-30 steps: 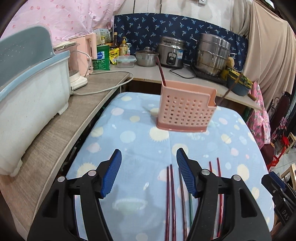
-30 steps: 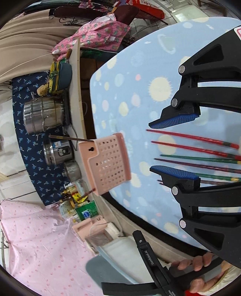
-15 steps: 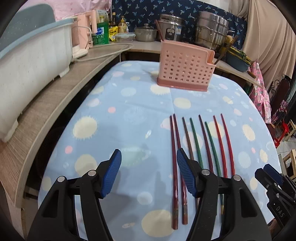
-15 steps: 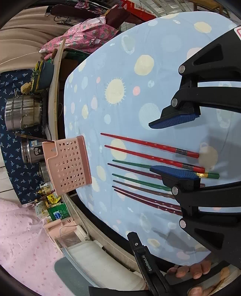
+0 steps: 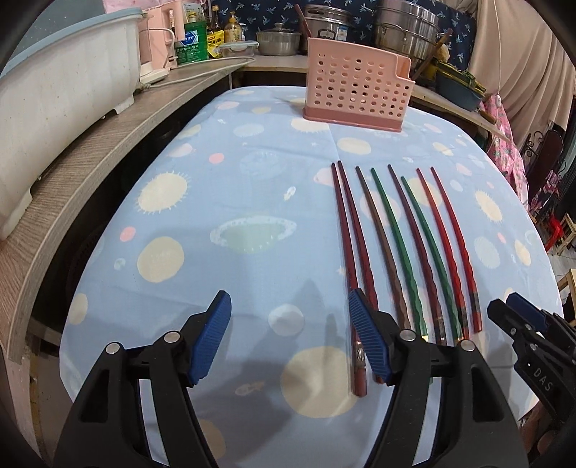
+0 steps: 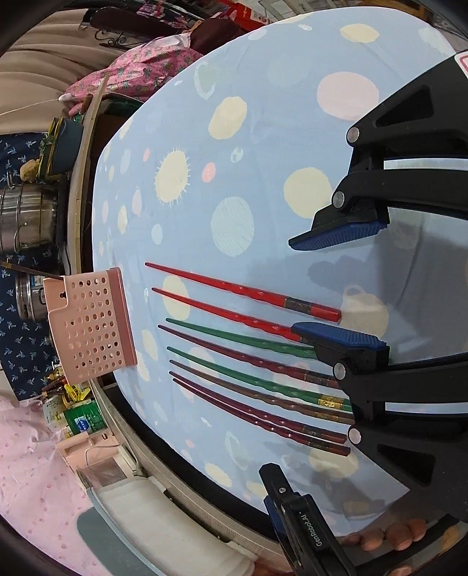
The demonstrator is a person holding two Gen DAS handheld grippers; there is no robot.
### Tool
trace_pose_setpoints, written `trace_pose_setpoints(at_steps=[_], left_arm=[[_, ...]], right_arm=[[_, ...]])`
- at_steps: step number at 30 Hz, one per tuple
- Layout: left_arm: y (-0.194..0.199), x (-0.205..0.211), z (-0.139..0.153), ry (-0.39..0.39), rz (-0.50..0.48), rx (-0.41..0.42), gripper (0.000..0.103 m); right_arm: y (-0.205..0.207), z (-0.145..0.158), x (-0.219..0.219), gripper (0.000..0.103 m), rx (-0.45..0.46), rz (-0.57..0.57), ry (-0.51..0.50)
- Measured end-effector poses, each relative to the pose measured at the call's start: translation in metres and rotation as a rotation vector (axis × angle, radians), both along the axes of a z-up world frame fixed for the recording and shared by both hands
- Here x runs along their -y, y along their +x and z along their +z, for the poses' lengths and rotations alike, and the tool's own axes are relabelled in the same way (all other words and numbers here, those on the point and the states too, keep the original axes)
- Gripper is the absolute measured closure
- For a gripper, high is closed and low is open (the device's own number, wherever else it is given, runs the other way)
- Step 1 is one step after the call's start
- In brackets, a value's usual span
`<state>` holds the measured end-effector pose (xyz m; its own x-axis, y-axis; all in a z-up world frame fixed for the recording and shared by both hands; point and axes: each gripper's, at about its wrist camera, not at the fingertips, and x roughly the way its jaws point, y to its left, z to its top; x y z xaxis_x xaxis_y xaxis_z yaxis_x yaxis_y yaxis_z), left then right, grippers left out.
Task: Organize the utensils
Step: 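Grasp a dark red chopstick with the left gripper while the right grasps a red one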
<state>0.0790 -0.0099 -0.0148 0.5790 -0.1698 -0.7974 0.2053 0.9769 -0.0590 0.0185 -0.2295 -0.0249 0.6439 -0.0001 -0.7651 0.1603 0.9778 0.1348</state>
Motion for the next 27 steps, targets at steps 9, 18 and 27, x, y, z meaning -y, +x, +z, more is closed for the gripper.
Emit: trace_pose_setpoints(at_steps=[9, 18, 27], left_arm=[[-0.011, 0.001, -0.010, 0.000, -0.019, -0.016, 0.030], [-0.016, 0.006, -0.020, 0.004, -0.044, -0.051, 0.030], [-0.017, 0.011, -0.028, 0.017, -0.054, -0.070, 0.030]], right_arm=[[-0.001, -0.005, -0.009, 0.062, 0.002, 0.015, -0.006], [-0.004, -0.009, -0.010, 0.062, -0.013, 0.013, 0.000], [-0.007, -0.012, -0.007, 0.062, -0.020, 0.006, 0.009]])
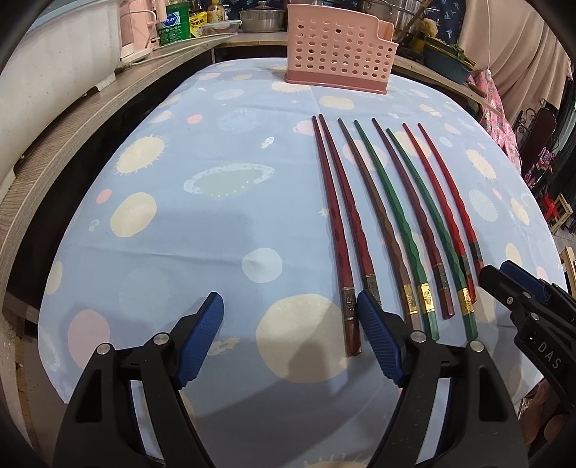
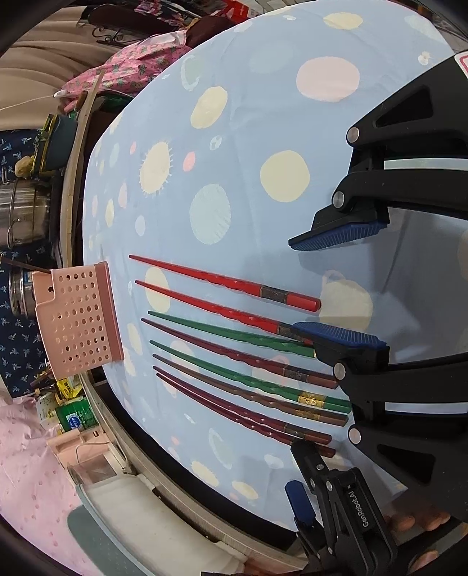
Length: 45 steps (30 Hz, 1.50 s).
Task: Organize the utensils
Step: 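Grasp a dark red chopstick with the left gripper while the right grasps a red one, then carry both chopsticks up into the pink basket and open both grippers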
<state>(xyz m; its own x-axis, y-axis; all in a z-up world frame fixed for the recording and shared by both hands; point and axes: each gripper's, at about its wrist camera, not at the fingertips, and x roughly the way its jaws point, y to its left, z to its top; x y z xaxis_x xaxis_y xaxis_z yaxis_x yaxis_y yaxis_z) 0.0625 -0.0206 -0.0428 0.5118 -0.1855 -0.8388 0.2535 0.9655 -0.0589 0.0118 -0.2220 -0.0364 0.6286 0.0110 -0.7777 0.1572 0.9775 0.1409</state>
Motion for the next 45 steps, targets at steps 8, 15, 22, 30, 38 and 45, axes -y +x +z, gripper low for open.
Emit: trace_pose_setpoints(at_steps=[8, 15, 22, 30, 38, 45], left_arm=[[0.000, -0.001, 0.000, 0.012, 0.011, 0.011, 0.039], [0.001, -0.003, 0.001, 0.017, 0.023, 0.020, 0.052], [0.001, -0.002, 0.002, 0.028, 0.015, 0.030, 0.070], [0.002, -0.003, 0.002, 0.022, 0.018, 0.029, 0.088], [0.002, -0.006, 0.004, -0.009, 0.008, 0.007, 0.096], [0.000, -0.011, 0.012, -0.017, 0.023, 0.008, 0.096]], right_arm=[[-0.002, -0.002, 0.001, 0.062, -0.004, -0.002, 0.004], [0.000, -0.002, -0.002, 0.062, -0.001, 0.012, -0.005], [0.004, -0.003, -0.004, 0.077, 0.002, 0.019, -0.020], [0.005, -0.004, 0.000, 0.093, 0.004, -0.002, -0.026], [0.003, -0.003, 0.005, 0.095, 0.001, -0.007, -0.007], [-0.003, 0.013, 0.014, 0.096, 0.029, -0.024, 0.007]])
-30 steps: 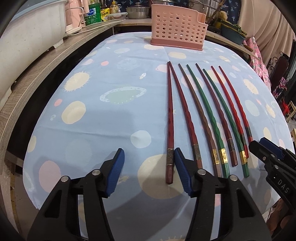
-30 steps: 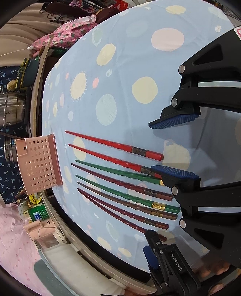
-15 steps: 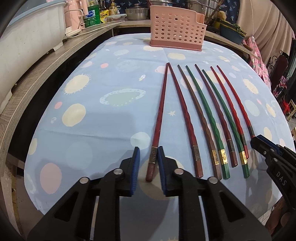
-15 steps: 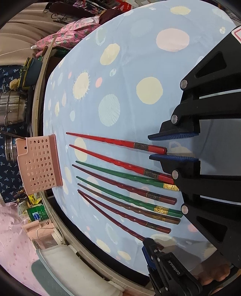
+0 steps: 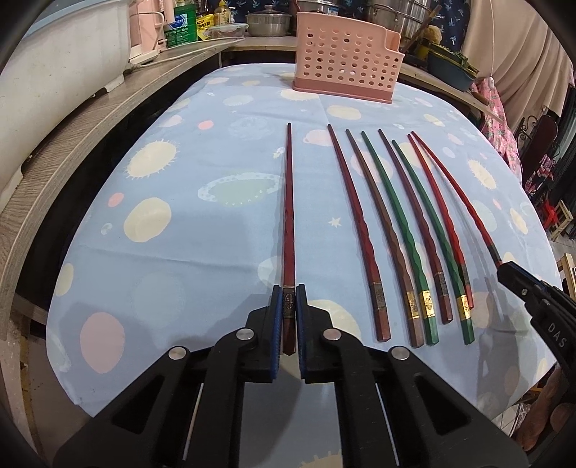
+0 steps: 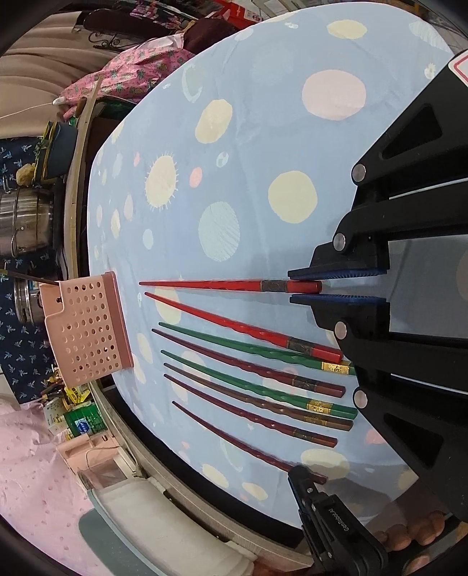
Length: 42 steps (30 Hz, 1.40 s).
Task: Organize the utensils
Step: 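Carry both chopsticks up into the pink basket and open both grippers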
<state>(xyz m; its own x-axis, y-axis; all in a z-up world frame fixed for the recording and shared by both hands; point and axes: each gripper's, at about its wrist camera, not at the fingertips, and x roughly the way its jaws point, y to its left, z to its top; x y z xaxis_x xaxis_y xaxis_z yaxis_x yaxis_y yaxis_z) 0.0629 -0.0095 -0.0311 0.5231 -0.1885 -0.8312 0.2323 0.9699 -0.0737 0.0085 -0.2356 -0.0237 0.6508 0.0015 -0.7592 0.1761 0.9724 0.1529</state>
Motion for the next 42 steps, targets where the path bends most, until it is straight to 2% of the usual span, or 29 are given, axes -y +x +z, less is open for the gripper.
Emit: trace_pose_setpoints(at_steps=[6, 11, 20, 33, 42], left_arm=[[0.002, -0.012, 0.021, -0.035, 0.024, 0.018, 0.096], [0.008, -0.022, 0.047, -0.079, 0.038, 0.041, 0.096], [0.034, -0.035, 0.112, -0.148, 0.078, 0.153, 0.096], [0.110, -0.008, 0.205, -0.147, 0.062, 0.363, 0.096], [0.164, 0.018, 0.257, -0.201, 0.065, 0.448, 0.096]], right_arm=[[-0.005, 0.024, 0.009, 0.096, 0.042, -0.014, -0.003], [-0.004, 0.058, 0.020, 0.096, 0.103, -0.029, 0.008], [0.014, 0.119, 0.044, 0.096, 0.229, -0.063, 0.008], [0.079, 0.184, 0.069, 0.096, 0.361, -0.083, 0.005], [0.130, 0.235, 0.078, 0.096, 0.485, -0.089, 0.052]])
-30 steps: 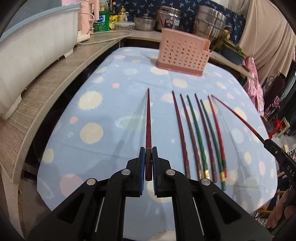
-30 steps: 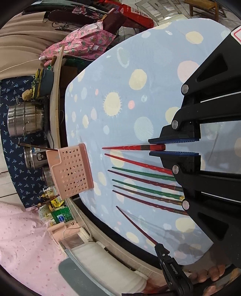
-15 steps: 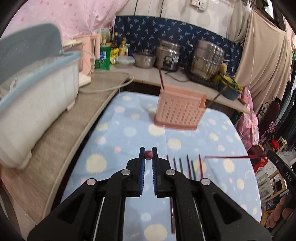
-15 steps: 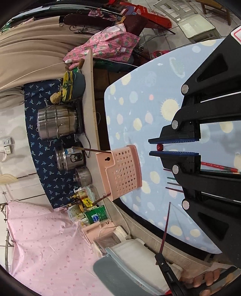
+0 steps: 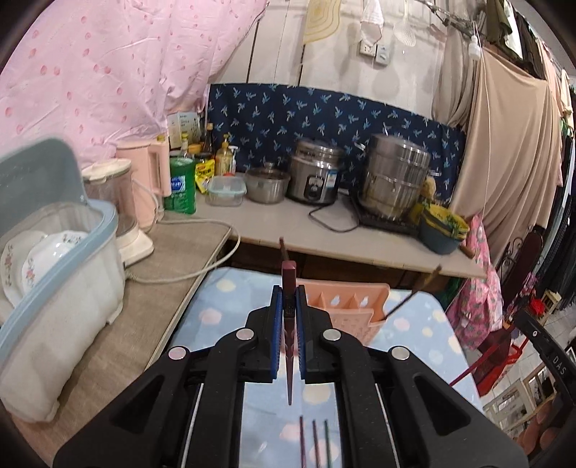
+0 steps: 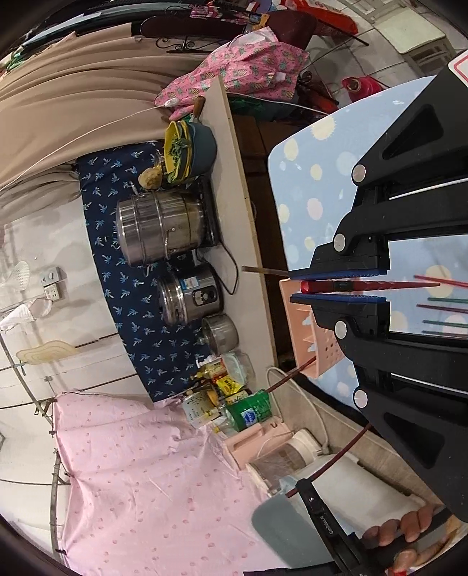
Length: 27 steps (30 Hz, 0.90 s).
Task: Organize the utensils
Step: 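Carry both chopsticks up into the pink basket and open both grippers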
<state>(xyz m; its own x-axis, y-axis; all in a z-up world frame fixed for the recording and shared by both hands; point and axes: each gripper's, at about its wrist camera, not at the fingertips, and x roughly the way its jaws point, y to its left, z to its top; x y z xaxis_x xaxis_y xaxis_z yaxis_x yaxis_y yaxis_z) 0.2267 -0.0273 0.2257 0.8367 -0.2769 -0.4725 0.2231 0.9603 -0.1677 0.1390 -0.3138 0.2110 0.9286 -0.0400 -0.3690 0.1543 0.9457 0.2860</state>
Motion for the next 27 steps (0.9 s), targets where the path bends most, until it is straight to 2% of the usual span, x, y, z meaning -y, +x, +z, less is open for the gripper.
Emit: trace_pose_setpoints(at_steps=[7, 12, 18, 27], left_arm=[[0.036, 0.013, 0.049, -0.078, 0.020, 0.120, 0.096], [0.065, 0.023, 0.064, -0.093, 0.045, 0.174, 0.096], [0.101, 0.034, 0.038, -0.073, 0.053, 0.120, 0.096], [0.127, 0.039, -0.019, -0.050, 0.046, 0.014, 0.096]], right_arm=[[0.048, 0.053, 0.003, 0.096, 0.157, 0.011, 0.043], [0.084, 0.074, 0.002, 0.096, 0.221, 0.007, 0.050], [0.131, 0.050, 0.003, 0.096, 0.161, -0.014, 0.061], [0.162, -0.006, 0.003, 0.096, 0.034, -0.006, 0.055]])
